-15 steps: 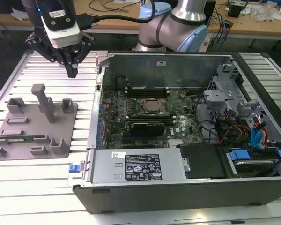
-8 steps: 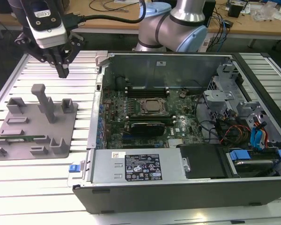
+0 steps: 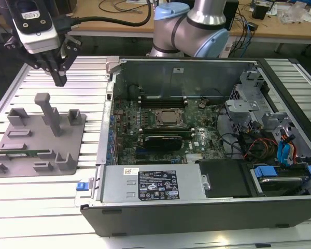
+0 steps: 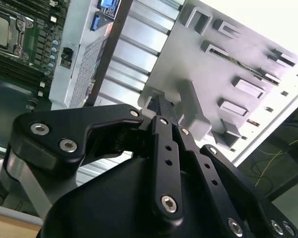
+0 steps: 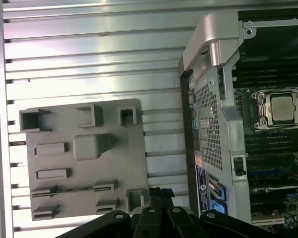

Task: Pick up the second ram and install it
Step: 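Reach for the second ram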

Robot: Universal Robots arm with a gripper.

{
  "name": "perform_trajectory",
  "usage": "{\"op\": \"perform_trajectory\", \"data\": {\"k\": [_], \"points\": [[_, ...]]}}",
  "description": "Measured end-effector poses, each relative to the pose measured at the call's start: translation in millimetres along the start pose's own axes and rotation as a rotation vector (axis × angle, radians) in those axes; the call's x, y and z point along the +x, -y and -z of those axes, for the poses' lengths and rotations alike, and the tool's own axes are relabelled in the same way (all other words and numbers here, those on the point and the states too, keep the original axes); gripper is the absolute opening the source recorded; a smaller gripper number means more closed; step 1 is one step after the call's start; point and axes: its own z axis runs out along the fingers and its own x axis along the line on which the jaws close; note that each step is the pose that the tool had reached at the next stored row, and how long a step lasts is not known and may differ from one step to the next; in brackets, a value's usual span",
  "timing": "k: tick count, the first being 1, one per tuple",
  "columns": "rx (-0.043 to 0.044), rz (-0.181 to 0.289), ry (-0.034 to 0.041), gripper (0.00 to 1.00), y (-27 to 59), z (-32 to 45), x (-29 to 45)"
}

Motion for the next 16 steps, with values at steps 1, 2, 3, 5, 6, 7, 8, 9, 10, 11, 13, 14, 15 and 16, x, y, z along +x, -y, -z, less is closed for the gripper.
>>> {"op": "perform_trajectory", "data": {"k": [1,2,3,5,6,7,8,9,10,11,13,14,15,16], "points": [[0.0,0.0,0.0,0.08,0.1,-0.1,1.2],[-0.0001,0.0,0.0,0.08,0.2,-0.1,2.8],[0.0,0.0,0.0,0.08,0.5,-0.2,5.7],[0.0,0.0,0.0,0.08,0.9,-0.6,11.1],[0.0,0.0,0.0,0.08,1.1,-0.8,14.1],[0.0,0.0,0.0,0.08,1.2,-0.9,15.6],[0.0,0.0,0.0,0.08,1.3,-1.0,16.8],[0.0,0.0,0.0,0.08,1.5,-1.3,19.4],[0.0,0.0,0.0,0.08,1.7,-1.4,21.5],[0.0,0.0,0.0,0.08,1.8,-1.6,22.8],[0.0,0.0,0.0,0.08,2.1,-2.4,26.9],[0.0,0.0,-0.0001,0.08,2.3,-3.0,29.0],[0.0,0.0,0.0,0.08,2.5,-3.6,31.0],[-0.0001,0.0,0.0,0.08,2.6,-4.1,32.2]]}}
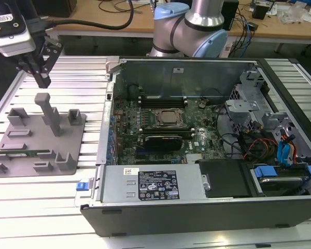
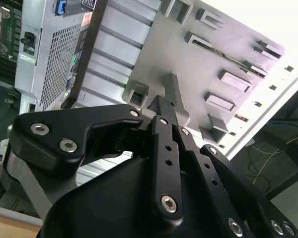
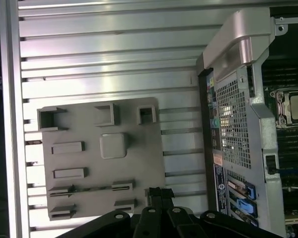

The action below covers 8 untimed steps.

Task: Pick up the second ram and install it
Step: 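Reach for the second ram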

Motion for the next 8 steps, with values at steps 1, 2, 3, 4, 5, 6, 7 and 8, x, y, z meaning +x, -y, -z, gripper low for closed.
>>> {"op": "perform_trajectory", "data": {"k": [1,2,3,4,5,6,7,8], "points": [[0.0,0.0,0.0,0.08,0.1,-0.4,1.0],[0.0,0.0,0.0001,0.08,0.3,-0.9,1.9],[0.0,0.0,0.0001,0.08,0.4,-1.7,3.3],[0.0001,0.0,-0.0001,0.08,0.6,-2.4,5.1],[0.0,0.0,-0.0001,0.08,0.8,-3.0,6.2],[0.0,0.0,-0.0001,0.08,0.9,-3.6,7.4],[0.0,0.0,0.0,0.08,1.2,-5.1,10.2],[0.0,0.0,0.0,0.08,1.5,-6.2,12.1]]}}
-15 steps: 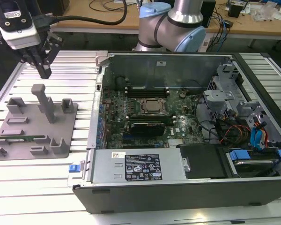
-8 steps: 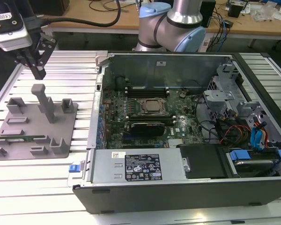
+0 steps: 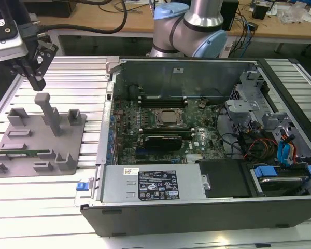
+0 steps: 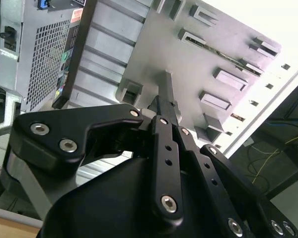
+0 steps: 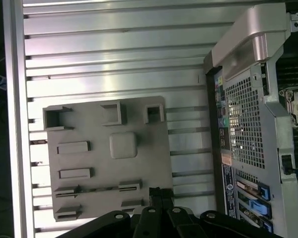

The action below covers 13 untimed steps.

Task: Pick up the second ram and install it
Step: 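Reach for the second ram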

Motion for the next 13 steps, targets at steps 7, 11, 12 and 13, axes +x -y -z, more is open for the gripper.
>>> {"op": "perform_trajectory", "data": {"k": [7,11,12,13], "points": [[0.0,0.0,-0.0001,0.08,2.5,-6.8,18.1],[0.0,0.0,-0.0001,0.08,3.5,-8.4,24.7],[0.0,0.0,-0.0001,0.08,4.0,-9.3,27.8],[0.0,0.0,-0.0001,0.08,4.3,-9.9,29.8]]}}
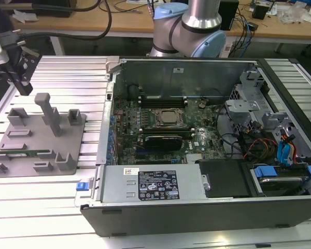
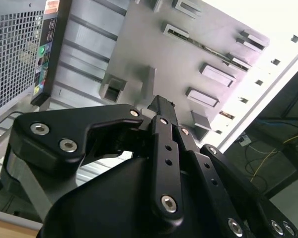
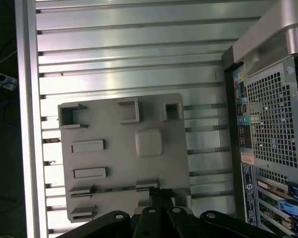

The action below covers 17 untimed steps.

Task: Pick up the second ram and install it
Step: 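Reach for the second ram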

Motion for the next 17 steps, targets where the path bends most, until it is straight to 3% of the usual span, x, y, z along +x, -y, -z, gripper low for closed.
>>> {"op": "perform_trajectory", "data": {"k": [9,12,17], "points": [[0.0,0.0,0.0,0.08,2.6,-5.4,17.3],[0.0,0.0,0.0,0.08,5.1,-9.9,26.2],[-0.0001,0.0,0.0001,0.08,9.2,-16.9,32.2]]}}
